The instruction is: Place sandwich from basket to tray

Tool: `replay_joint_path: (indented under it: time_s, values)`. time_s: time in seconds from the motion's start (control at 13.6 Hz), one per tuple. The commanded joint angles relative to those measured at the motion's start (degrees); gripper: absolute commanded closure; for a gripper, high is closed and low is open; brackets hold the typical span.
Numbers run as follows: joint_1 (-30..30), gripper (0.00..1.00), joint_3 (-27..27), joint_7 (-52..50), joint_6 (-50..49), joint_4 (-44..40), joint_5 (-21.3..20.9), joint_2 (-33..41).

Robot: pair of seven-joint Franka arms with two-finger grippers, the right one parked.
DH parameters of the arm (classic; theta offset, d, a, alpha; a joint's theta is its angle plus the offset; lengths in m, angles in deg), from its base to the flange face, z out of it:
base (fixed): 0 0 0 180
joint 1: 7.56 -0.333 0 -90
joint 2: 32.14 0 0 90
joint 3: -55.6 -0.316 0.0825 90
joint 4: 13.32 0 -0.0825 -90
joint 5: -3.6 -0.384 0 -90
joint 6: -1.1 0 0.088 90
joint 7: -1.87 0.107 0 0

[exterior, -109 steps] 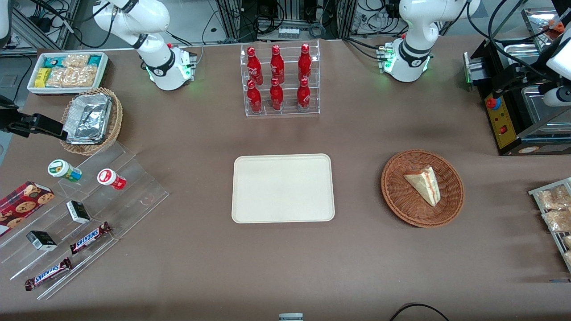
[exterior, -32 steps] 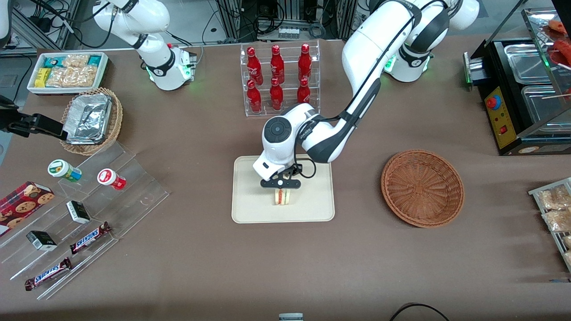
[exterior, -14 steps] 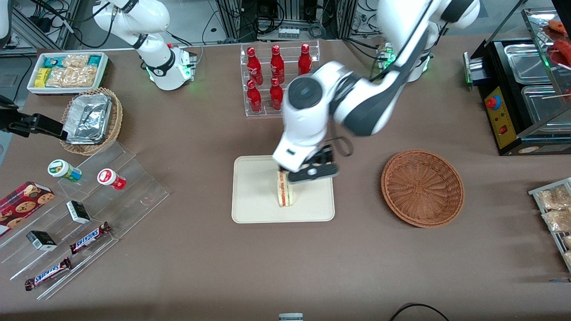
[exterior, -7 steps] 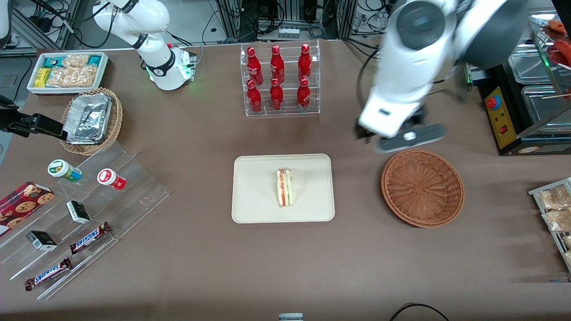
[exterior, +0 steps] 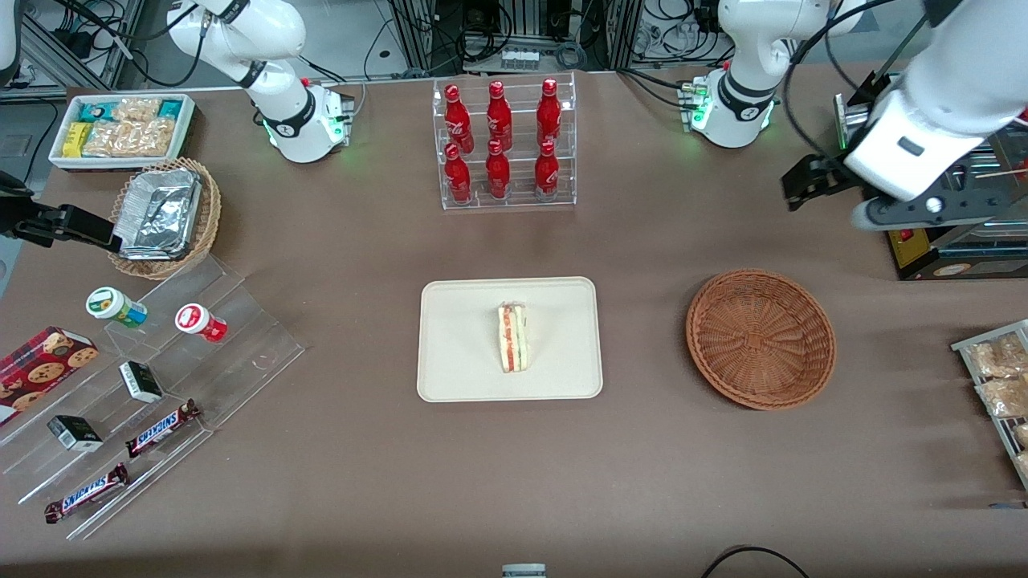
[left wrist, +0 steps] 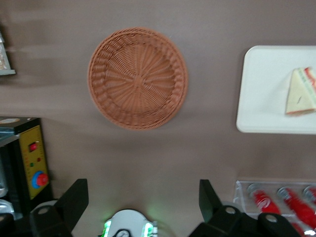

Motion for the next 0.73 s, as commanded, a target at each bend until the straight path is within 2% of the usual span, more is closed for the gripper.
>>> replay_joint_path:
  time_s: [0.0,0.15,0.22,0.44,0.66]
  values:
    - [-3.89,0.01,0.52,4.03,0.06,4.74,0.84,3.59]
    - [-4.78,0.01,-0.09,4.12,-0.03,5.27,-0.04,3.59]
    - [-4.52,0.01,-2.71,4.82,-0.03,5.27,-0.04,3.59]
    - [-4.70,0.01,-4.83,11.14,-2.05,4.40,0.32,3.24]
    - [-4.70,0.01,-6.68,11.51,-2.31,4.92,0.05,3.50]
